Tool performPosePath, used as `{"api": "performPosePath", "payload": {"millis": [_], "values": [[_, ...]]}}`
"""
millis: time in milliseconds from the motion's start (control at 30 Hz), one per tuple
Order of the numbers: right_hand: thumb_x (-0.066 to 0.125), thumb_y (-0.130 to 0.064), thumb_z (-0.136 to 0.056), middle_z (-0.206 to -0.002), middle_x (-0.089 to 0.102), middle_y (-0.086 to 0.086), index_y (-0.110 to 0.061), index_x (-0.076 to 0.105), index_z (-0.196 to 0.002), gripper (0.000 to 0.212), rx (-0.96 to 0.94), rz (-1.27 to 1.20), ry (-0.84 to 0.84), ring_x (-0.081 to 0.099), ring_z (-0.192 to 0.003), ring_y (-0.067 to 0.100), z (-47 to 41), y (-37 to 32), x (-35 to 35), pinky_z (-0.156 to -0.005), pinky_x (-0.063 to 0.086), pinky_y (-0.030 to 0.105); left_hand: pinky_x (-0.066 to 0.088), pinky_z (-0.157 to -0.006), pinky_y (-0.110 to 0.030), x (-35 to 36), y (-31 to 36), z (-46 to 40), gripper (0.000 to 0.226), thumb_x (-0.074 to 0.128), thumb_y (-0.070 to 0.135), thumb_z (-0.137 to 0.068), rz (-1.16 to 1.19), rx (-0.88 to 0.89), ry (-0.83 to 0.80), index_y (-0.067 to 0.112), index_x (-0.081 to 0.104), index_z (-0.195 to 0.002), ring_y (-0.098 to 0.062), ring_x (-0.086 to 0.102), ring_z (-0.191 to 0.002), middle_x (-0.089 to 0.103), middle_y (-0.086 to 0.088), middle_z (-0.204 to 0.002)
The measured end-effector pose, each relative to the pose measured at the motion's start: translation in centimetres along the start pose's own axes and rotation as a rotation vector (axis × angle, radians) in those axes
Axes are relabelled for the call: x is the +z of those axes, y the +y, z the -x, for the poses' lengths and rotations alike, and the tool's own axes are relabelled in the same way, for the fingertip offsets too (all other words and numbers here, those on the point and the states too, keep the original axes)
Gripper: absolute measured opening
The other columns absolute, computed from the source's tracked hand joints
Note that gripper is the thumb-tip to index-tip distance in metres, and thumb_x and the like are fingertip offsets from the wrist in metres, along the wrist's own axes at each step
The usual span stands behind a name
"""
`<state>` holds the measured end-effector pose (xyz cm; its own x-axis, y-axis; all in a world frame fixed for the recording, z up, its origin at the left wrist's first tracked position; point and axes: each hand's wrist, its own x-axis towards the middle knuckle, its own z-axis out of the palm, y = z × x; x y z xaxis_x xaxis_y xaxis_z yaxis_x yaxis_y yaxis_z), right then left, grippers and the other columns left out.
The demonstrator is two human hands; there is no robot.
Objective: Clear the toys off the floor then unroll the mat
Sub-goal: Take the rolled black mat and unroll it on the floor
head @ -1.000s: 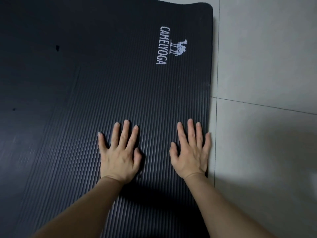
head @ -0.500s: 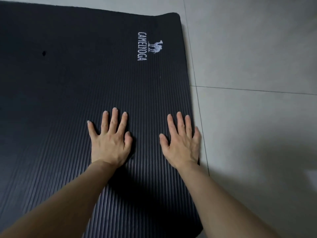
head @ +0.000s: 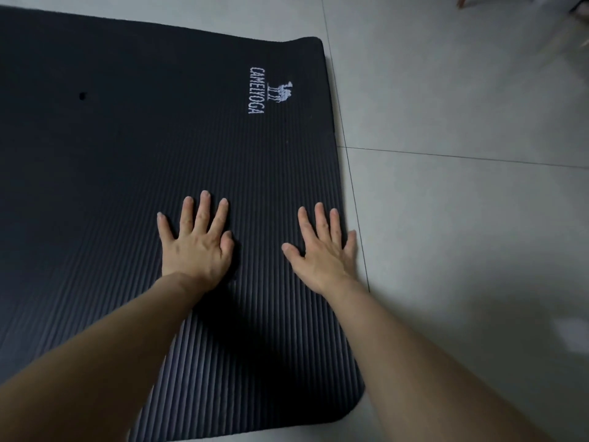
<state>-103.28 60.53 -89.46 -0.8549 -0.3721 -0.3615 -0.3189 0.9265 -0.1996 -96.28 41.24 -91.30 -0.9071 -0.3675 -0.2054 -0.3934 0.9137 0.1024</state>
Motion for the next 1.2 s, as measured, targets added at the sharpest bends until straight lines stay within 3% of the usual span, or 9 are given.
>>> {"api": "performPosePath", "payload": {"millis": [167,400,567,867,967,1200], "values": [[0.034,-0.055,-0.092,-0.157,-0.014,-0.011,-0.042,-0.003,-0.146,0.067,-0.046,-0.214,-0.099,-0.019,-0.142,0.011,6.5,1.2,-1.8,-0.111,-0.012,0.053,-0.009,-0.114,-0.05,-3.3,-1.6,1.2,0.058,0.022,0.042,-0.099,0.127,0.022,-0.336,0.034,-0.008,-0.147,-0.017,-0.019,-0.143,-0.02,0.004,-0.156],[0.035,-0.047,-0.095,-0.158,-0.003,-0.01,-0.038,0.009,-0.147,0.059,0.229,-0.31,-0.178,-0.009,-0.145,0.01,20.7,2.6,-13.1,-0.115,-0.007,0.051,-0.005,-0.116,-0.044,-15.0,-2.2,15.7,0.062,0.027,0.043,-0.098,0.192,0.005,-0.457,0.031,-0.008,-0.148,-0.018,-0.013,-0.145,-0.009,0.002,-0.158],[0.033,-0.044,-0.097,-0.159,0.001,-0.008,-0.032,0.017,-0.147,0.054,0.24,-0.347,-0.233,-0.006,-0.145,0.009,28.7,-1.6,-24.6,-0.115,-0.01,0.047,0.001,-0.117,-0.042,-28.9,-1.3,22.7,0.059,0.027,0.04,-0.099,0.219,-0.058,-0.451,0.029,-0.002,-0.149,-0.019,-0.002,-0.146,0.005,0.002,-0.159],[0.036,-0.044,-0.096,-0.158,0.005,-0.008,-0.031,0.021,-0.146,0.054,0.146,-0.441,-0.173,0.006,-0.145,0.011,41.2,-9.7,-45.9,-0.115,-0.006,0.046,0.02,-0.116,-0.041,-54.5,-0.7,31.1,0.057,0.036,0.038,-0.098,0.341,-0.115,-0.277,0.025,0.014,-0.149,-0.022,0.018,-0.144,0.026,-0.001,-0.154],[0.037,-0.043,-0.096,-0.158,0.006,-0.008,-0.03,0.022,-0.146,0.054,0.115,-0.474,-0.145,0.008,-0.145,0.013,43.6,-11.2,-51.5,-0.115,-0.004,0.046,0.026,-0.112,-0.04,-60.6,-0.3,33.4,0.056,0.038,0.037,-0.097,0.399,-0.122,-0.23,0.024,0.019,-0.148,-0.024,0.026,-0.141,0.032,-0.004,-0.151],[0.04,-0.042,-0.095,-0.158,0.008,-0.006,-0.03,0.026,-0.145,0.053,0.027,-0.447,-0.072,0.012,-0.144,0.015,47.9,-12.3,-58.7,-0.116,0.0,0.046,0.031,-0.109,-0.035,-67.6,-1.7,39.3,0.055,0.042,0.035,-0.096,0.487,-0.185,-0.145,0.023,0.025,-0.147,-0.022,0.035,-0.137,0.035,-0.003,-0.15]]}}
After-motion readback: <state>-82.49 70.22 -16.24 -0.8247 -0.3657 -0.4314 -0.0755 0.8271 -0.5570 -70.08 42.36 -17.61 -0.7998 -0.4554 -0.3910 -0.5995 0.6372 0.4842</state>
